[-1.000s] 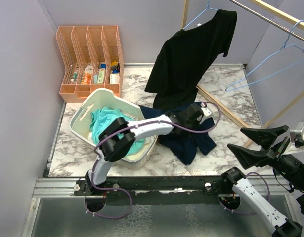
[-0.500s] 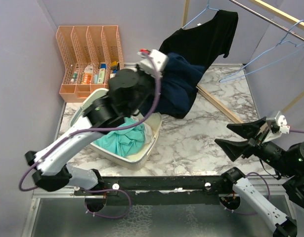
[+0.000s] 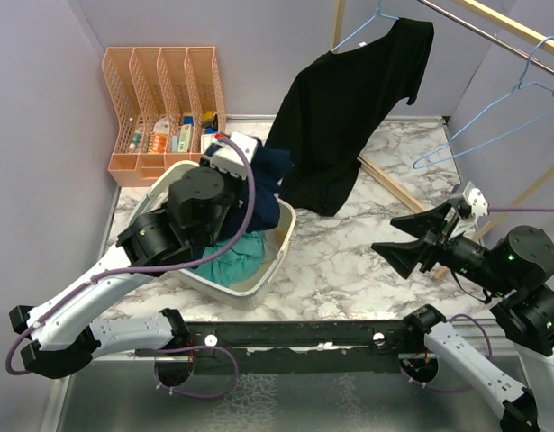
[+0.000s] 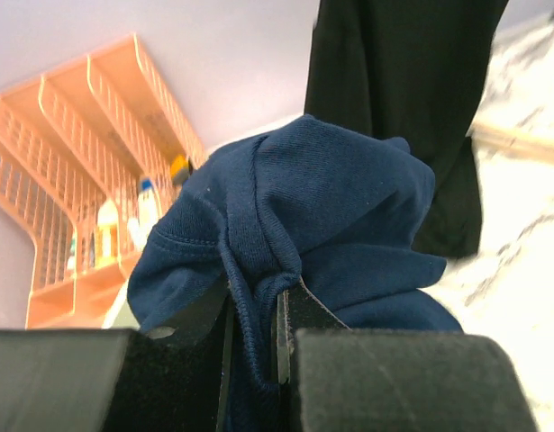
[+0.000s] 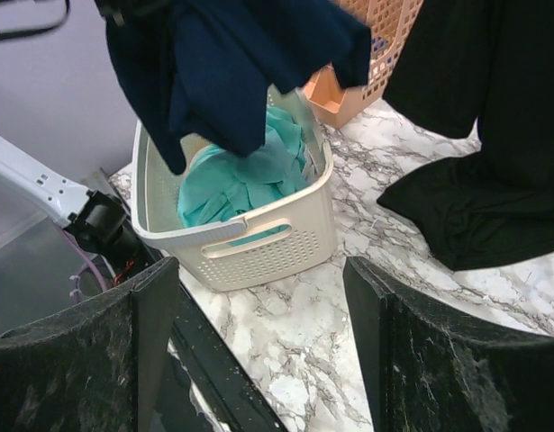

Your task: Remove the t-shirt from the hanger

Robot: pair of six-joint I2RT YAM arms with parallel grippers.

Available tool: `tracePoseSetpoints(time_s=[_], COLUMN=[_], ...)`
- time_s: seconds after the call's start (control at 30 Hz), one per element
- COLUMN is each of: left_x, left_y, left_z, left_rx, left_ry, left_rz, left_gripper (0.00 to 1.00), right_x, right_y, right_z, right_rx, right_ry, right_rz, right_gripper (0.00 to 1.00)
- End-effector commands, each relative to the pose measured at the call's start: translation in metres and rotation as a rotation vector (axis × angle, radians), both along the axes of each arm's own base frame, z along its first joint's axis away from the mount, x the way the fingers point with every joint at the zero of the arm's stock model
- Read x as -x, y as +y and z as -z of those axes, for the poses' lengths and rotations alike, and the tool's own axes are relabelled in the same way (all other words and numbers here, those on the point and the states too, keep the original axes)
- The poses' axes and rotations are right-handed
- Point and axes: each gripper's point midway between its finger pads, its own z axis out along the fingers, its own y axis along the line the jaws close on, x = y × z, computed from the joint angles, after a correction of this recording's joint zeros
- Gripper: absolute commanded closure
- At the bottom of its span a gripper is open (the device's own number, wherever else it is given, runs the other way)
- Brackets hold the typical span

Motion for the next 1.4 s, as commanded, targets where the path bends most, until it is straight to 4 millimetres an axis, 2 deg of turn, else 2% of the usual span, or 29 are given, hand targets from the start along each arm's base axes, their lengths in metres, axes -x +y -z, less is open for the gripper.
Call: tracePoseSetpoints(time_s=[0.0, 0.1, 0.33, 0.43, 0.63, 0.8, 0.93, 1.13, 1.27, 1.37], left_x=[0.007, 0.015, 0.041, 0.051, 0.066, 0.074, 0.066, 0.041, 0.027, 0.022], left_y=[0.032, 0.047, 0.089, 0.103, 0.113, 0.121, 0.111, 0.074, 0.041, 0.029], left_z=[0.031, 0.041, 0.019, 0.016, 0.028, 0.026, 0.041, 0.074, 0.113, 0.151], left_rx=[-0.002, 0.029, 0.215, 0.28, 0.335, 0.39, 0.36, 0.231, 0.106, 0.019], left_ry=[0.06, 0.076, 0.04, 0.044, 0.095, 0.084, 0.09, 0.138, 0.222, 0.312], left_rz=[-0.117, -0.152, -0.193, -0.197, -0.177, -0.158, -0.171, -0.175, -0.141, -0.16], left_gripper=[1.0, 1.0, 1.0, 1.0, 1.0, 1.0, 1.0, 1.0, 1.0, 1.0], right_x=[-0.003, -0.006, -0.013, -0.015, -0.018, -0.02, -0.022, -0.027, -0.03, -0.031], right_y=[0.011, 0.013, 0.017, 0.017, 0.018, 0.02, 0.023, 0.024, 0.024, 0.022], right_z=[-0.005, -0.002, 0.004, 0.006, 0.01, 0.012, 0.016, 0.026, 0.035, 0.039], right_rx=[-0.019, -0.018, -0.019, -0.021, -0.018, -0.018, -0.02, 0.013, 0.038, 0.044], right_ry=[-0.017, -0.008, 0.009, 0.012, 0.016, 0.02, 0.026, 0.052, 0.077, 0.087], right_rz=[-0.05, -0.054, -0.053, -0.045, -0.043, -0.047, -0.054, -0.056, -0.045, -0.031], right_gripper=[0.27, 0.28, 0.29, 0.29, 0.29, 0.29, 0.29, 0.29, 0.29, 0.3])
